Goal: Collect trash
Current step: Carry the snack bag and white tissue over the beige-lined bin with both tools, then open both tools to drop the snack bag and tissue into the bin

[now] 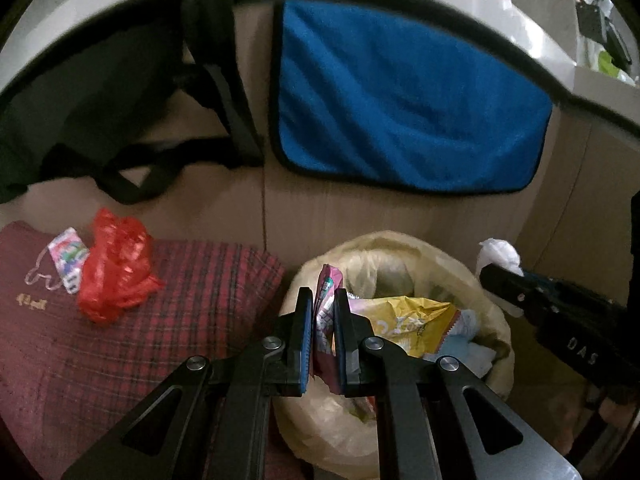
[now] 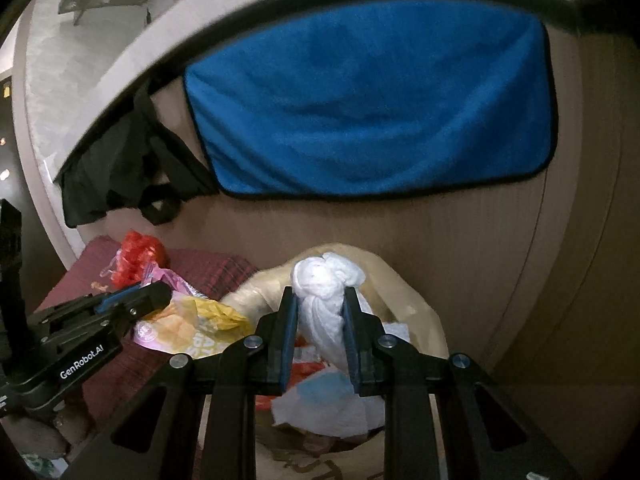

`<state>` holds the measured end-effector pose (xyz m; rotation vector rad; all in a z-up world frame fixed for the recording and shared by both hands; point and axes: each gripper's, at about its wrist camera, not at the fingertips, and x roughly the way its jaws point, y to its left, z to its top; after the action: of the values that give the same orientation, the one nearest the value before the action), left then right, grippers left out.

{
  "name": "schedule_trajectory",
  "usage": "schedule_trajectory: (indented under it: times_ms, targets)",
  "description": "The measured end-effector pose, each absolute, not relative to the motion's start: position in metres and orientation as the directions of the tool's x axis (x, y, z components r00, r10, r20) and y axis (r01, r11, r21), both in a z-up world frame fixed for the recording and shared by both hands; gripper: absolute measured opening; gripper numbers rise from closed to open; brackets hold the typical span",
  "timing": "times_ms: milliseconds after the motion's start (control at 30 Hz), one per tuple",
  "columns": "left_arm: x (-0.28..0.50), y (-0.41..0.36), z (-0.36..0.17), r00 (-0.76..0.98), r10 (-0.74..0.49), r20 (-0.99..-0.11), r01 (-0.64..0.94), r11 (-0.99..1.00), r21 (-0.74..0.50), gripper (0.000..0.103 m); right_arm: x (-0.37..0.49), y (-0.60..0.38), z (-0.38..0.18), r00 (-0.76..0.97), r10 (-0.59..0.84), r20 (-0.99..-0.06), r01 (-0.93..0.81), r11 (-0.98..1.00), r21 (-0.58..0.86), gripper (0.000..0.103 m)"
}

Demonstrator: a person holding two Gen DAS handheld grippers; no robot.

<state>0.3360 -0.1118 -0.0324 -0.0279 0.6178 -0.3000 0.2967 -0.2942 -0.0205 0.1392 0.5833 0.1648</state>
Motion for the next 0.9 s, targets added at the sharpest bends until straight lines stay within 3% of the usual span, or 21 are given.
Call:
schedule_trajectory:
  times_ms: [200,300,367,600,900]
  targets:
    - [0.357,-0.12,-0.052,0.705,-0.339,-0.623,0.303,0.938,-0.167,0.013,0.314,-0.299,-0.05,0.772,0.211,-0.6,-0.094,0.971,0.22,0.022]
    - [0.364,-0.117,-0.059,0.657,-0.395,-0.642,0.326,0.917,-0.231,0.029,0.321,-0.297,-0.061,0.741,0.218,-0.635,-0.092,0.97,0.225,0.026]
    - [0.365,-0.112,-0.059,0.656,-0.411,-0.633,0.324,0.911,-0.256,0.044,0.319,-0.299,-0.063,0.741,0.209,-0.638,-0.079,0.971,0.227,0.043]
    - [0.362,-0.083,-0.043,0.689,-0.432,-0.582,0.291,0.9,-0.324,0.044,0.309,-0.299,-0.047,0.775,0.163,-0.611,-0.045,0.978,0.204,0.045]
    - [0.346,-0.006,-0.023,0.783,-0.33,-0.527,0.179,0.931,-0.318,0.044,0.292,-0.285,-0.013,0.813,0.13,-0.567,-0.035,0.984,0.175,0.045]
